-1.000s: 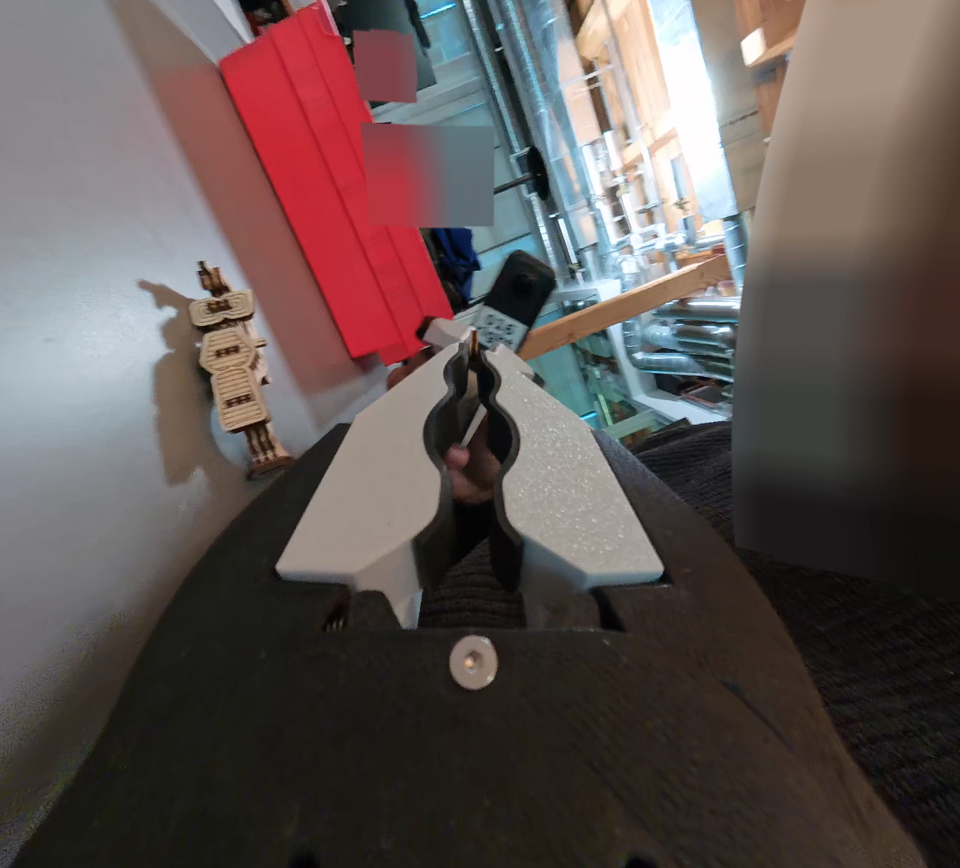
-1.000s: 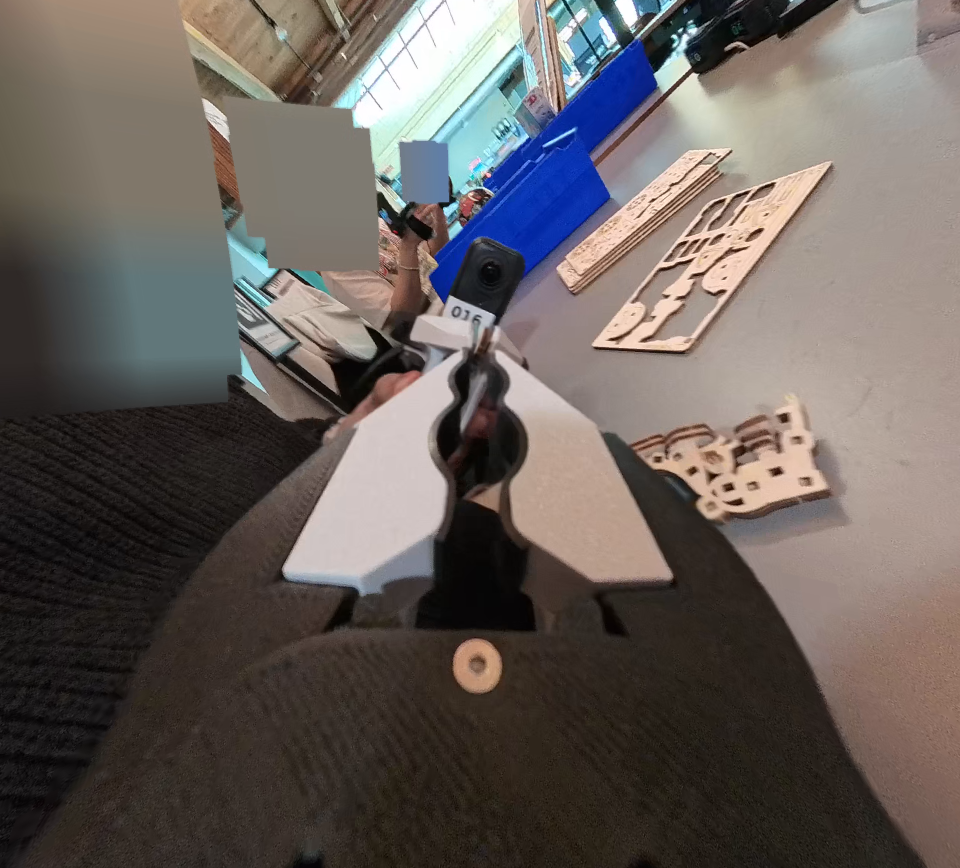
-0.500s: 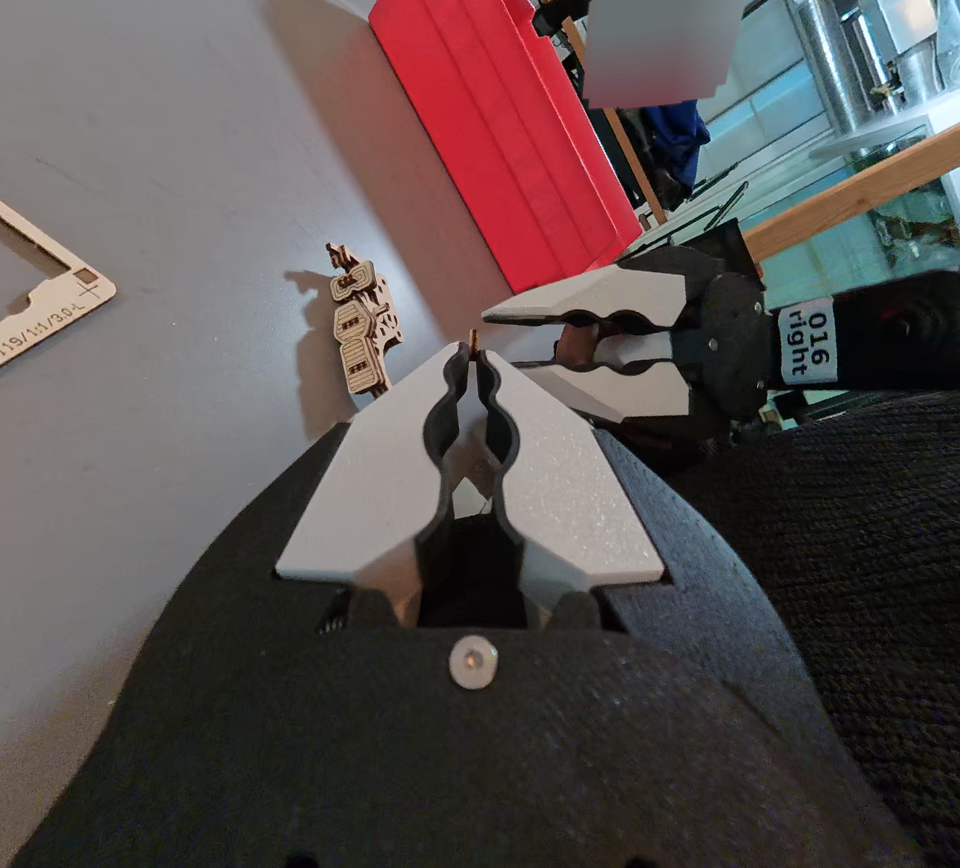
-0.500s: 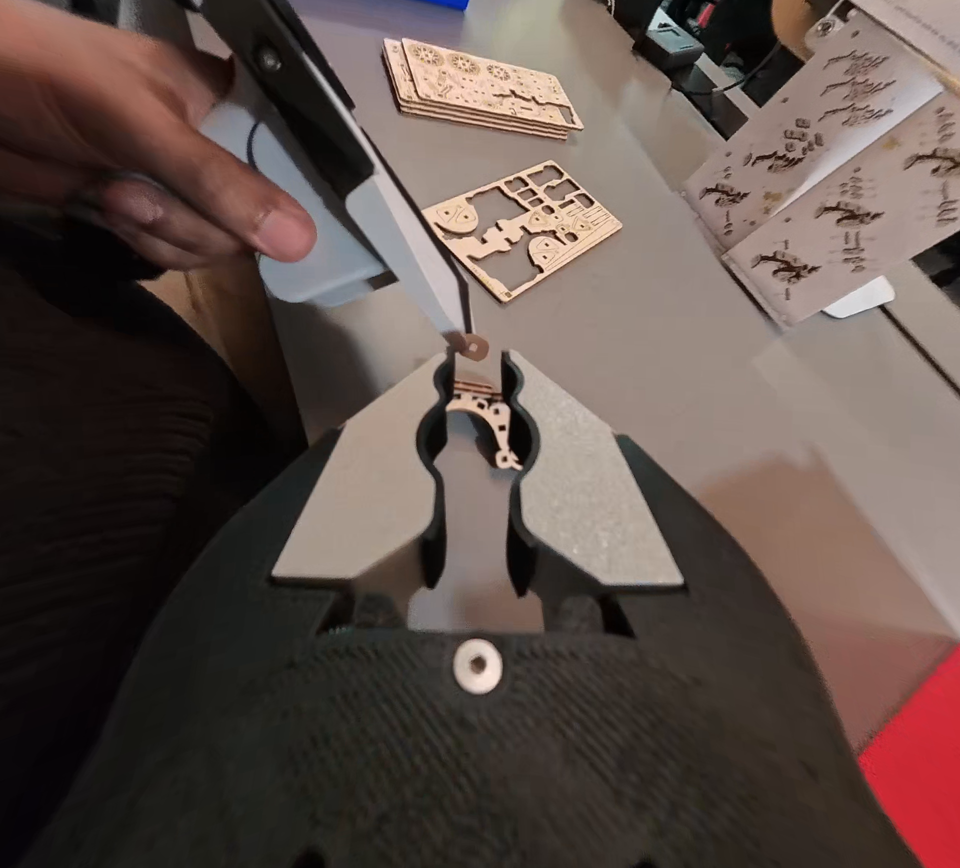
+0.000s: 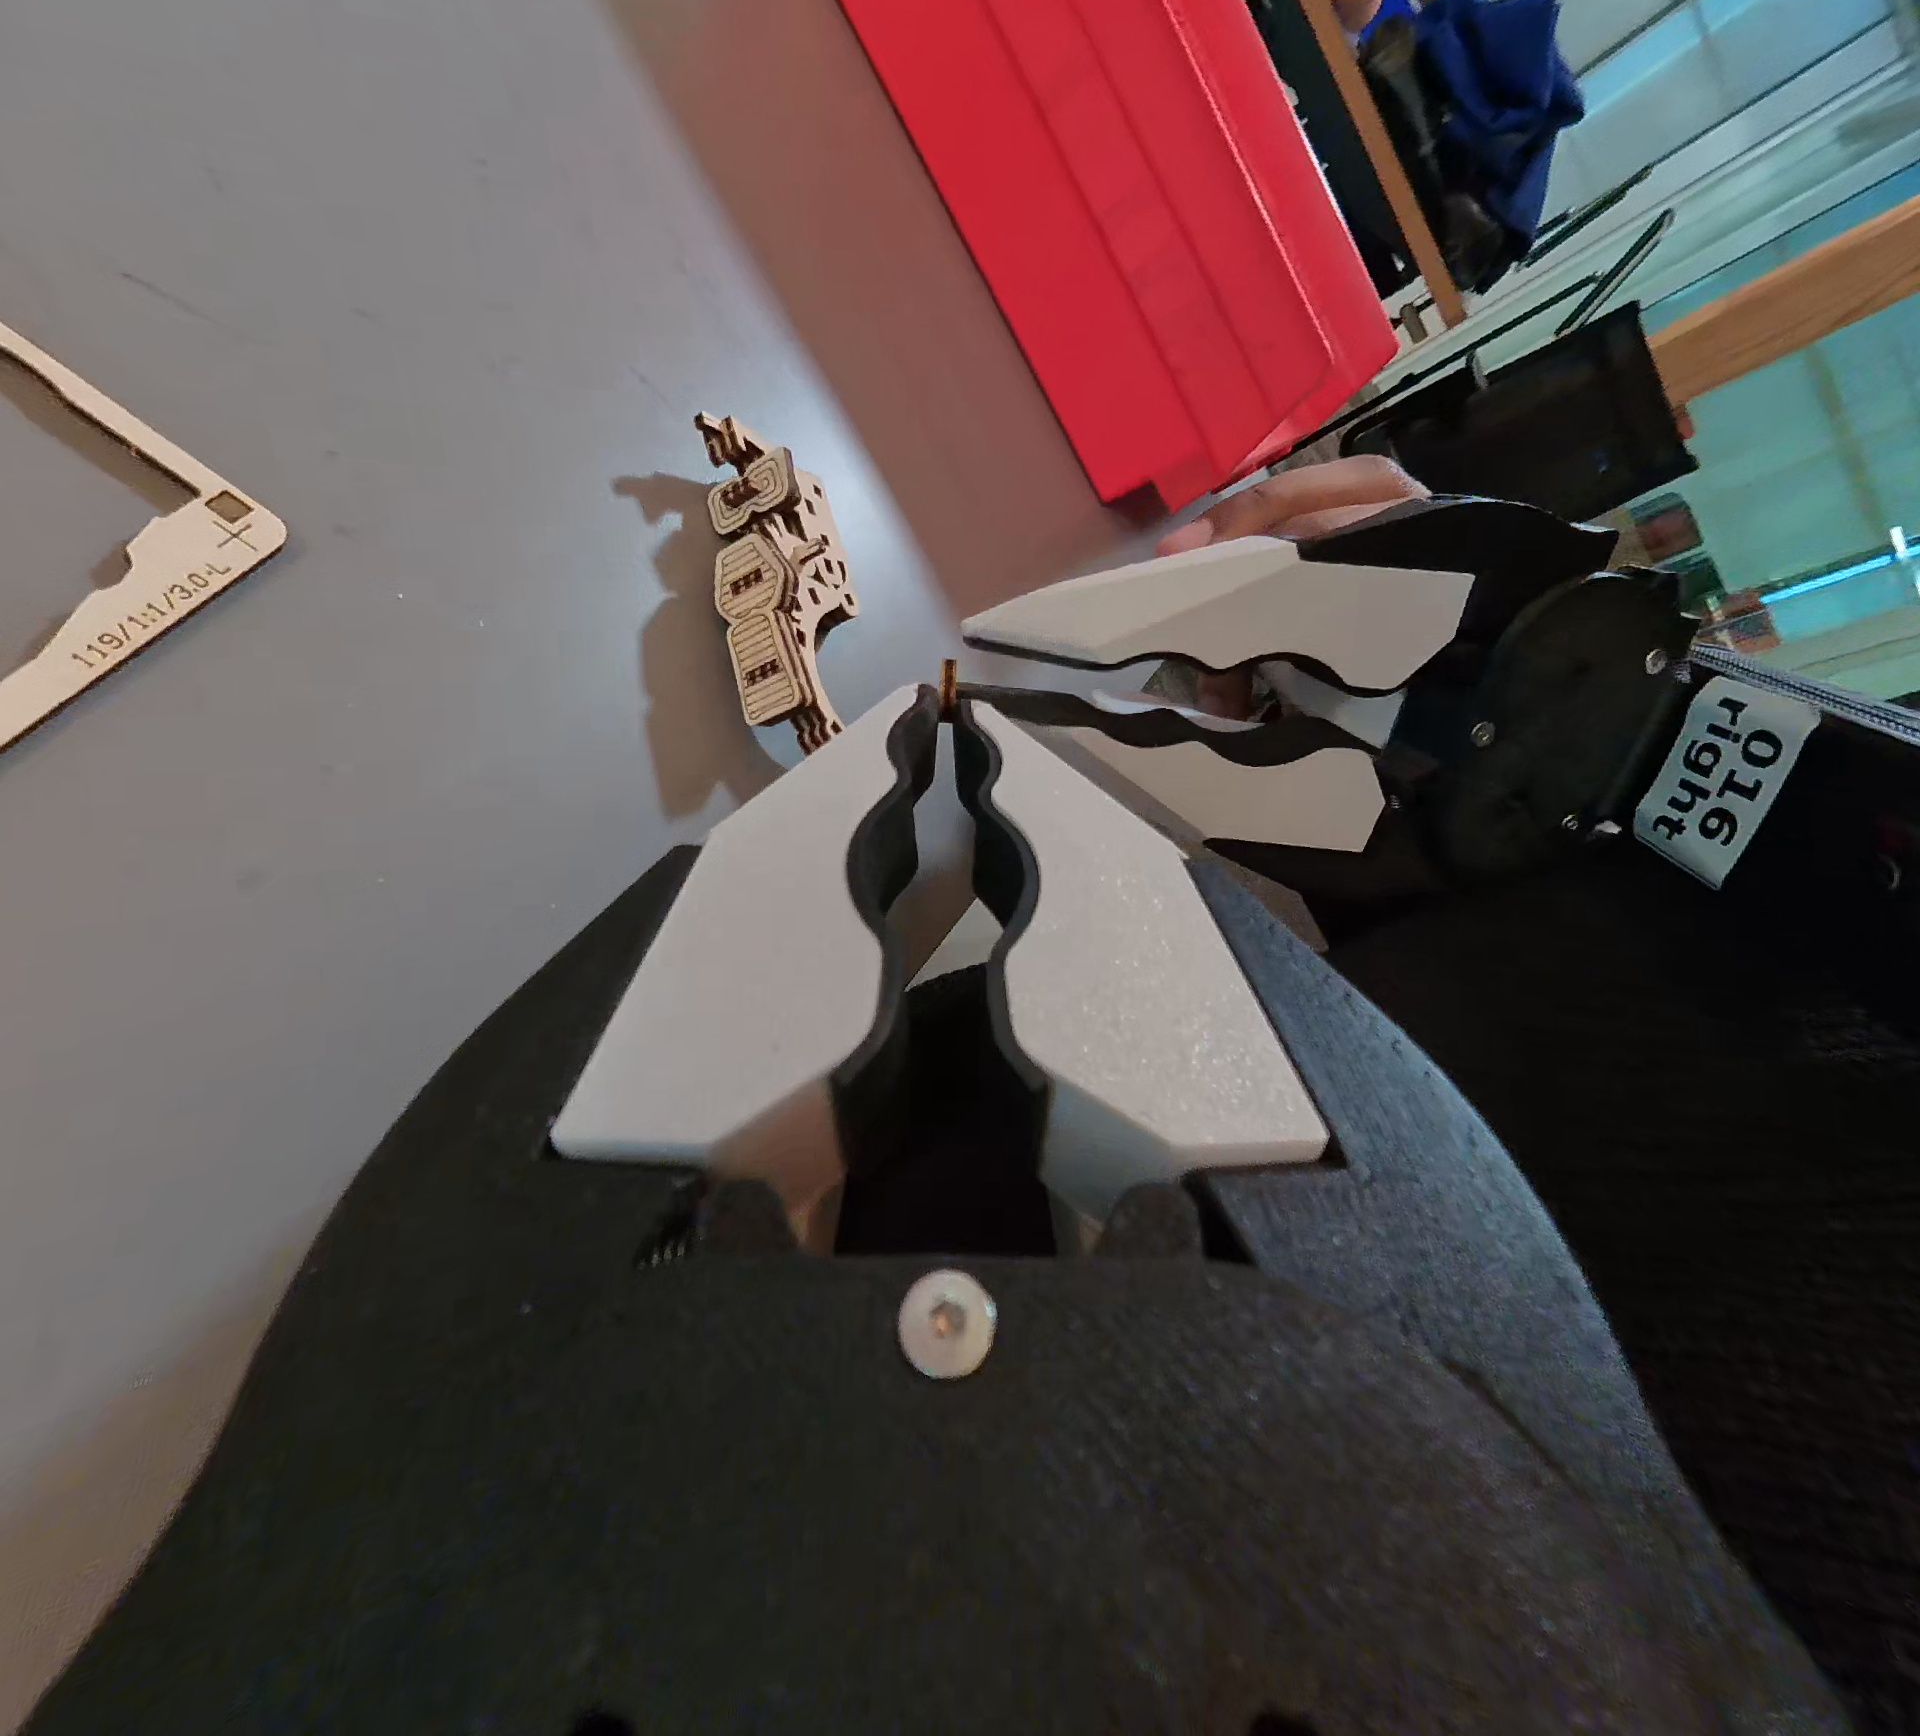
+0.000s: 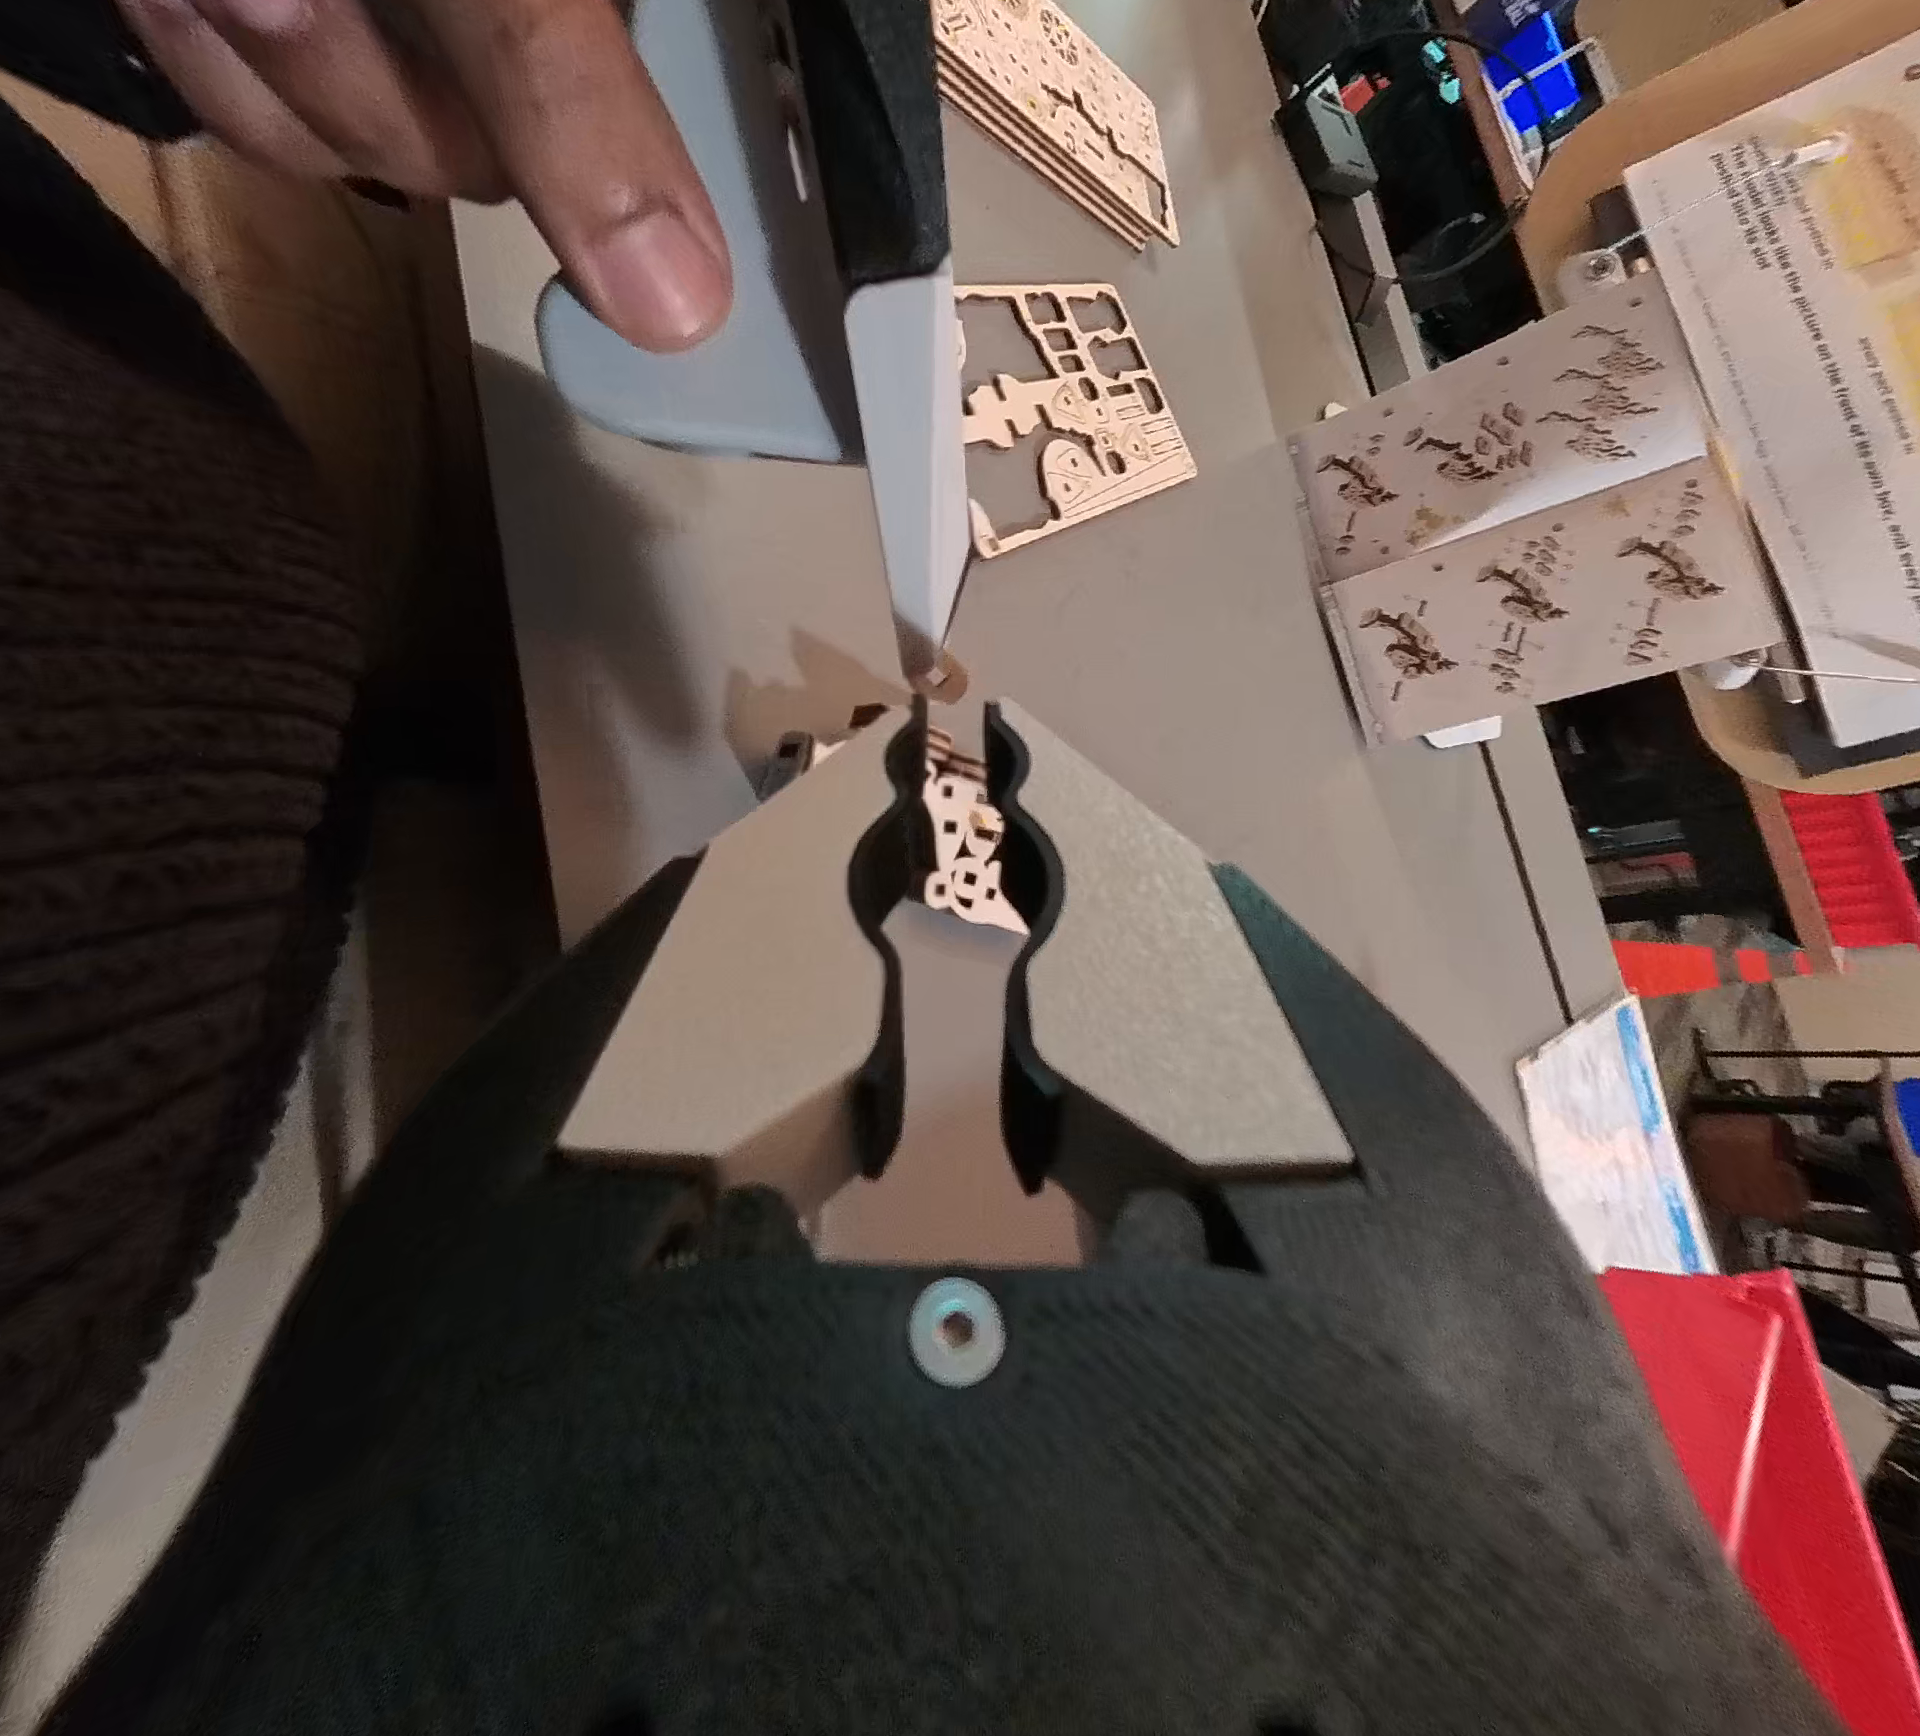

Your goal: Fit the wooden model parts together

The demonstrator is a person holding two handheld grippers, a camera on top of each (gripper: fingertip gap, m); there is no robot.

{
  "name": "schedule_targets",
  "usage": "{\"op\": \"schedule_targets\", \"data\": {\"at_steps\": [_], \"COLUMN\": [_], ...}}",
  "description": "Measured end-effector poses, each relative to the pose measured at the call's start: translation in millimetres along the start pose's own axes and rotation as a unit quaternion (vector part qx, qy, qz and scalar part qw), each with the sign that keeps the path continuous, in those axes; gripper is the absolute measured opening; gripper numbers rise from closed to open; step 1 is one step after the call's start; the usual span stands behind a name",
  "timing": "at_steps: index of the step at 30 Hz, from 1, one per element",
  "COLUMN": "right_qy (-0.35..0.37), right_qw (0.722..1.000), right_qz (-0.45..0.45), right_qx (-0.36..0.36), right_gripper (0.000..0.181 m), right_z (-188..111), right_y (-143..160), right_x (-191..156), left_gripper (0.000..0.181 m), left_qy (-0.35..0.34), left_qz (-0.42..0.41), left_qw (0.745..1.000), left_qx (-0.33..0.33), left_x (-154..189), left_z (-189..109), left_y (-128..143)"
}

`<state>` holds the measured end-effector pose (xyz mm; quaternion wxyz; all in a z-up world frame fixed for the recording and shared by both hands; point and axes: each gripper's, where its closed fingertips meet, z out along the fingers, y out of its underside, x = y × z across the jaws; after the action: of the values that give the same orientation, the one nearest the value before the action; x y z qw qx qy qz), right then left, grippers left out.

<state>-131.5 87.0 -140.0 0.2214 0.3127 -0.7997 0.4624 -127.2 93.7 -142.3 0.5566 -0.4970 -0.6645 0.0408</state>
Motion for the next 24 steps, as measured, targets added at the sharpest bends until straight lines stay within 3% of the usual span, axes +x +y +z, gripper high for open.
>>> {"op": "schedule_targets", "data": {"at_steps": [8, 14, 19, 24], "right_qy": [-0.015, -0.014, -0.013, -0.027], "right_qw": [1.0, 1.0, 0.997, 0.975], "right_qz": [-0.018, -0.02, 0.056, 0.173], "right_qx": [0.005, 0.002, 0.048, 0.14], "right_gripper": [0.017, 0.01, 0.01, 0.01], "right_z": [2.1, 1.9, -4.3, -18.2], "right_y": [-3.0, -2.0, -9.9, -21.1], "right_x": [-8.7, -9.2, 1.7, 19.5], "left_gripper": [0.002, 0.004, 0.01, 0.015], "left_qy": [0.01, 0.017, 0.094, 0.188], "left_qz": [-0.007, -0.002, -0.045, -0.101], "left_qw": [1.0, 1.0, 0.993, 0.974], "left_qx": [-0.006, 0.0, 0.048, 0.075], "left_x": [2.3, 5.7, 22.4, 41.5], "left_z": [0.1, -0.5, -8.2, -19.8], "left_y": [2.8, 2.0, -13.3, -26.6]}}
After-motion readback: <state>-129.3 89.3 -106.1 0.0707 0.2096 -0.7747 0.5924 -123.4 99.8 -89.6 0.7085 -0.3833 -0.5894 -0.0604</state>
